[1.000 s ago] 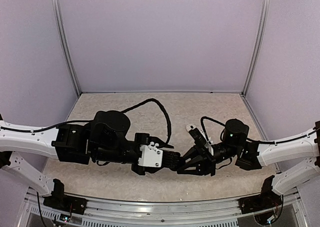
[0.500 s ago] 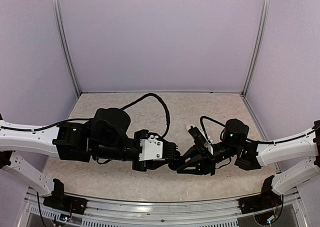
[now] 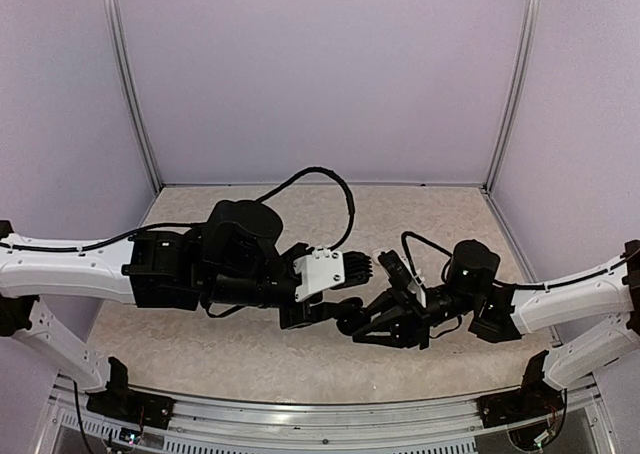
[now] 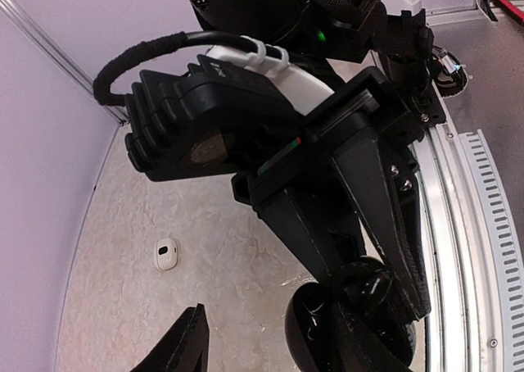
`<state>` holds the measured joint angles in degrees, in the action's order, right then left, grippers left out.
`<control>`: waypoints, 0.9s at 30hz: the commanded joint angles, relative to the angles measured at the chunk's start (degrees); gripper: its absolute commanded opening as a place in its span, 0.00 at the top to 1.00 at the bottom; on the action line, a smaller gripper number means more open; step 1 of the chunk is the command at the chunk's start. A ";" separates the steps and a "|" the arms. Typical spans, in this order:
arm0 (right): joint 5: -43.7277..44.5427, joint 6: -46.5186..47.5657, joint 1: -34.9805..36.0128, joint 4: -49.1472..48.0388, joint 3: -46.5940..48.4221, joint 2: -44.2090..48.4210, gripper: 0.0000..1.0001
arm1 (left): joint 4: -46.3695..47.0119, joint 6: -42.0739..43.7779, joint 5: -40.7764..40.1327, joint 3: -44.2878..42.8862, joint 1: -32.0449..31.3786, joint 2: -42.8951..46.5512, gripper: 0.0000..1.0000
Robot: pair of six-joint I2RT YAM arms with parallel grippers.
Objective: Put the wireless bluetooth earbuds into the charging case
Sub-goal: Adjust the right earbud in the right side groove of the charging case.
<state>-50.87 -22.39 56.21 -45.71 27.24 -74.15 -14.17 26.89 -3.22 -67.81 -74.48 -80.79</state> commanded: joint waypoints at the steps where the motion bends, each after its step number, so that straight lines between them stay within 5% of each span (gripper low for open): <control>1: -3.36 -0.55 1.43 -7.90 -0.55 0.95 1.00 | -0.28 -0.35 -1.91 -0.43 1.90 -1.42 0.49; 20: 3.11 1.71 1.05 -14.61 -6.18 7.06 1.00 | -3.47 -2.02 -10.29 -1.54 1.79 -1.85 0.46; 27: 3.81 0.58 0.80 -17.01 -7.19 6.93 1.00 | -1.66 -2.08 -6.87 0.23 1.79 0.33 0.42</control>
<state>-42.76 -22.24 56.38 -54.26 20.60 -69.41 -12.49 24.64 -6.52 -68.86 -74.28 -81.62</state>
